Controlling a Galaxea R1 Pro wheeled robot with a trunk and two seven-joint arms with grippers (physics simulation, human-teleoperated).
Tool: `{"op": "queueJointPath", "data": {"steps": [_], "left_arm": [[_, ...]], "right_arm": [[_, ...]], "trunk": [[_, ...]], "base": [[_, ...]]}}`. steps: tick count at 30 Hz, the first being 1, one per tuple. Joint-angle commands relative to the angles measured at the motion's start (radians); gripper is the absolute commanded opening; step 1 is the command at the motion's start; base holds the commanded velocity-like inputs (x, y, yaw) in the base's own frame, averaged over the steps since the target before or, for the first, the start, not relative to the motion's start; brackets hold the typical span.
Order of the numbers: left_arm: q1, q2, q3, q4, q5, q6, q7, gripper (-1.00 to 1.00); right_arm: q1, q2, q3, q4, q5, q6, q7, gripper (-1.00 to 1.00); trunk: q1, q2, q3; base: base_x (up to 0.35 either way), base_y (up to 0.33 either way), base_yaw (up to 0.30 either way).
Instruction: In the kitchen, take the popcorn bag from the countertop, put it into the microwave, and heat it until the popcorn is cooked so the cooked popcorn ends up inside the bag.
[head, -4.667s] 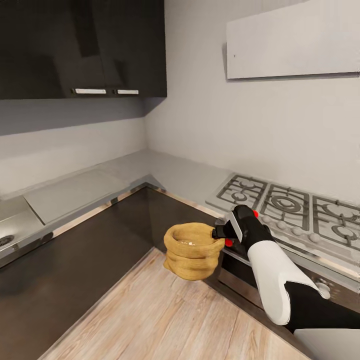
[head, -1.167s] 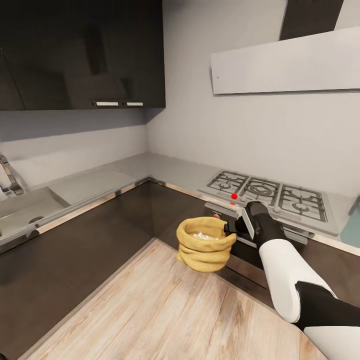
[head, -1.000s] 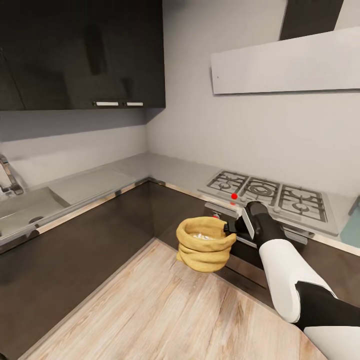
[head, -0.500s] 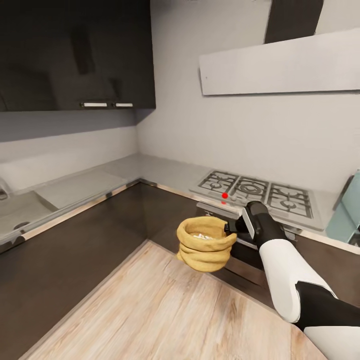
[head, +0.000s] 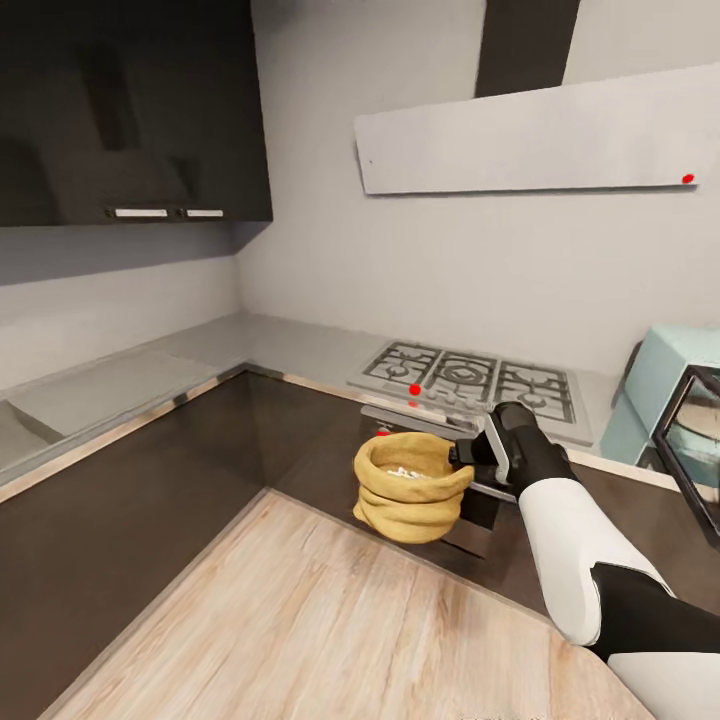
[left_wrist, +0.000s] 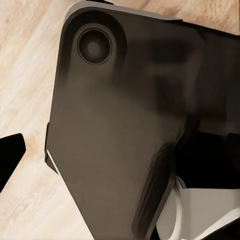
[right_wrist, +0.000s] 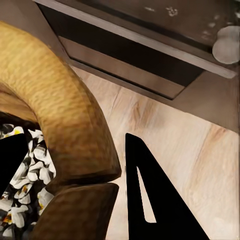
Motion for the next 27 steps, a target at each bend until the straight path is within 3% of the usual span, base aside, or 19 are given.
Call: {"op": "queueJointPath", "data": {"steps": [1,27], "left_arm": [[0.001,0.0,0.001,-0.001,0.006,-0.002,0.0,1.0],[0.001,0.0,0.001,-0.001,0.006,-0.002,-0.001,1.0]], "right_arm": [[-0.001,0.002,-0.006,-0.001,0.009,0.003,0.008,-1.0],[-0.001,0.002,-0.005,-0.001,0.009,0.003,0.008,-1.0]], "trunk": [[0.0,-0.001,-0.001],[0.0,-0.001,0.016]], "base": [[0.0,0.0,-0.224],[0.0,0.0,-0.224]]}}
